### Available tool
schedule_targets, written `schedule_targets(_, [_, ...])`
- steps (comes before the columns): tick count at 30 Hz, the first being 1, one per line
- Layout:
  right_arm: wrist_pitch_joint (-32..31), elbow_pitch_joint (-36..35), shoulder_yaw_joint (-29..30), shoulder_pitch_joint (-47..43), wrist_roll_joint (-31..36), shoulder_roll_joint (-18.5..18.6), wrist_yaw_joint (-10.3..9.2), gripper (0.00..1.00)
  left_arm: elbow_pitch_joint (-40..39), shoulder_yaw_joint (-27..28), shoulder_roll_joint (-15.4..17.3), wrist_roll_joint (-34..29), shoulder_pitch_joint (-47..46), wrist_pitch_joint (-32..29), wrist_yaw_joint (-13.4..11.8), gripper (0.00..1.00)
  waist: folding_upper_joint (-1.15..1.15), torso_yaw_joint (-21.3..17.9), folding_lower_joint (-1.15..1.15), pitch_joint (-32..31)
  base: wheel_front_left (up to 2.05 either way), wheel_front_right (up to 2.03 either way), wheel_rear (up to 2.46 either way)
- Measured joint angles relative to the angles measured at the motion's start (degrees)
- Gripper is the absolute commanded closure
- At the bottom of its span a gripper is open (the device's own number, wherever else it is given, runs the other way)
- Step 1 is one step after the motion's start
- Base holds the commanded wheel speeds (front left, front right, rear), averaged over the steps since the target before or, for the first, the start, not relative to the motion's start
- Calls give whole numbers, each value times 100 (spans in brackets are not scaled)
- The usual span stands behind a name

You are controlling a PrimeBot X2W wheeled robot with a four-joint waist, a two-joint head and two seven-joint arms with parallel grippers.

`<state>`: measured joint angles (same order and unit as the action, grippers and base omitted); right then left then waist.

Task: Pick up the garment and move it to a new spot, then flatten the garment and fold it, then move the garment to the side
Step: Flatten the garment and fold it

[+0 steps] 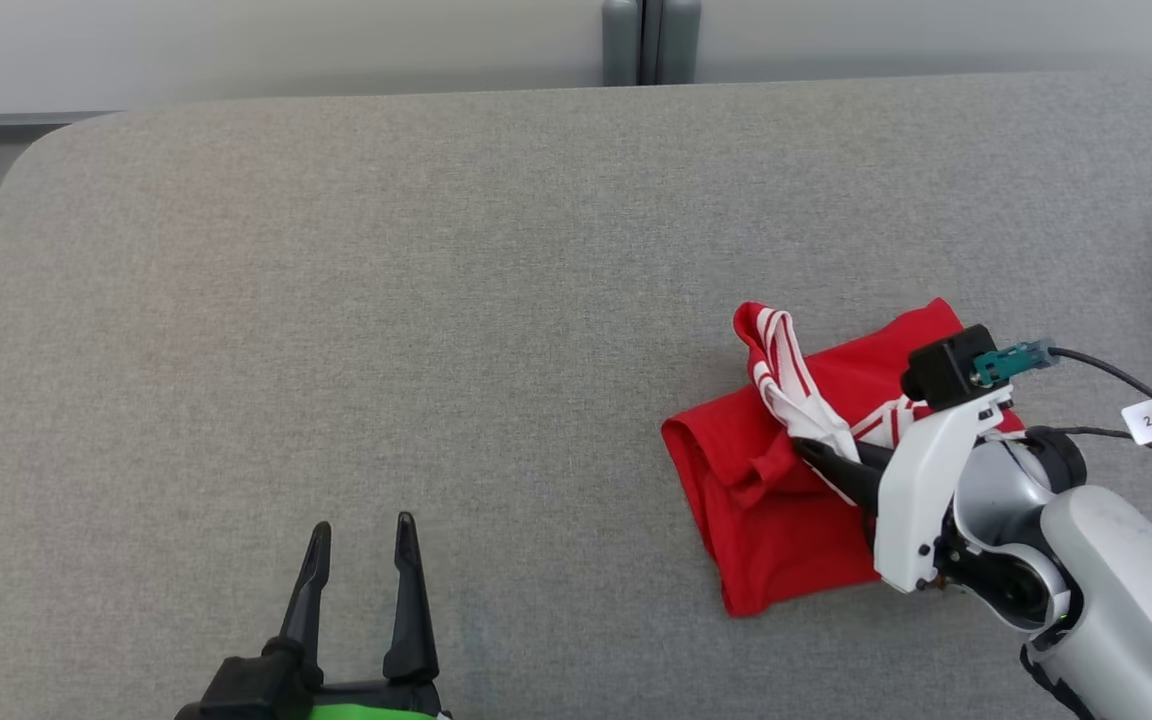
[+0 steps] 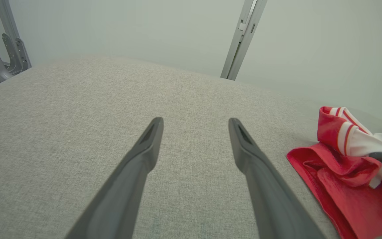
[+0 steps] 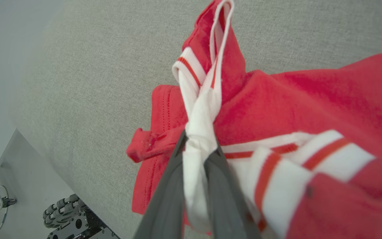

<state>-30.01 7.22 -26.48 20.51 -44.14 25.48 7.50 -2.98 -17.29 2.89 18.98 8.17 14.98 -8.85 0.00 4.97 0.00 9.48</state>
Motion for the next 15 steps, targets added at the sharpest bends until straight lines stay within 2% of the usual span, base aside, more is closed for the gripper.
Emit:
schedule_targets(14, [219,445,-18,-144,430,-790,-1,98,0,-13,0,15,4,0,-40,0,0,6,0,-45,0,0,0])
schedule_targets(15, [265,468,-11,-144,458,-846,-1,71,1,-14,0,15,4,0,-41,0,0,-6,0,-46,0,0,0])
